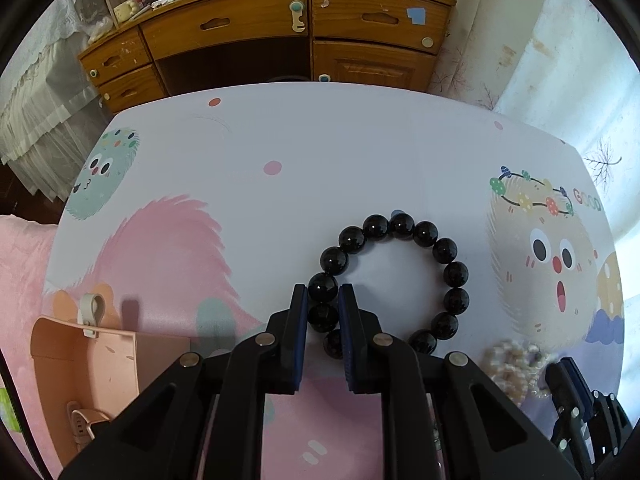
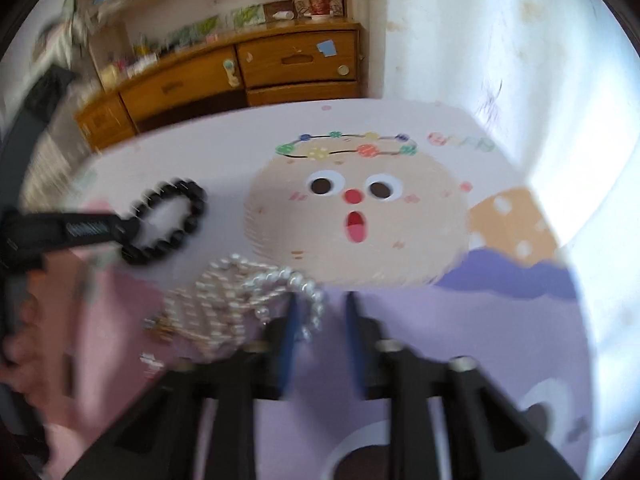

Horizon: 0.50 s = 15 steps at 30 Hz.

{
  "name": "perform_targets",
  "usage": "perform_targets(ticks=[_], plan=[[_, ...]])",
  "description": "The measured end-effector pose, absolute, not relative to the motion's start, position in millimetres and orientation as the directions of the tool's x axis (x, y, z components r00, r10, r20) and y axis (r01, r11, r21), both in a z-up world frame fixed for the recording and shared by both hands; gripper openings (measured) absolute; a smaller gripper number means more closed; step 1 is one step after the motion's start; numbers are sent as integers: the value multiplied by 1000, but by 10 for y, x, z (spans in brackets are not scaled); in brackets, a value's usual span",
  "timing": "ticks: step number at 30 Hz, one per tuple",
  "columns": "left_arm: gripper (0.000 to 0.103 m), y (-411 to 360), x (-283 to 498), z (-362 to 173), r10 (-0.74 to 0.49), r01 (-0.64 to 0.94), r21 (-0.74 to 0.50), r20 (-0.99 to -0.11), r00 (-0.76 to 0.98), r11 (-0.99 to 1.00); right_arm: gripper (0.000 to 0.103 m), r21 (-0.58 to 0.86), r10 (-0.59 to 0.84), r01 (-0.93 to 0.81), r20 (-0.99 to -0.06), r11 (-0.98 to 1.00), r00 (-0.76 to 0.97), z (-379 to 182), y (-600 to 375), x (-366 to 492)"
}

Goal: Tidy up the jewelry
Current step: 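Carry the black bracelet into the pink box with the left tool and release it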

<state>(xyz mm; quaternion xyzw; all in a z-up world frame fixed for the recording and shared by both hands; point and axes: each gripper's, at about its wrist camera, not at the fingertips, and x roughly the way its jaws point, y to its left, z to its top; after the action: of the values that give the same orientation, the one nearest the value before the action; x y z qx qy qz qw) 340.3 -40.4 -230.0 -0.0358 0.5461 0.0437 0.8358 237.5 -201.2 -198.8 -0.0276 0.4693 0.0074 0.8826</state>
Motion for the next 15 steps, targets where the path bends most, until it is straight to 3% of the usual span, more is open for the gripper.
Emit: perform_targets(ticks=[5, 10, 15], plan=[[13, -392, 3317, -2291, 32, -149, -32, -911, 412, 988, 7, 26, 21, 1, -821, 1000, 570, -1963, -2147, 2331], [12, -407, 3188, -2284, 59, -136, -1, -899, 435, 991, 7, 2, 58, -86, -748, 996, 661, -1685, -2089, 2143], [12, -344, 3089, -2213, 45, -165, -28, -907, 419, 986, 7, 38, 118, -135, -743, 990, 659, -1462, -2059, 2090]])
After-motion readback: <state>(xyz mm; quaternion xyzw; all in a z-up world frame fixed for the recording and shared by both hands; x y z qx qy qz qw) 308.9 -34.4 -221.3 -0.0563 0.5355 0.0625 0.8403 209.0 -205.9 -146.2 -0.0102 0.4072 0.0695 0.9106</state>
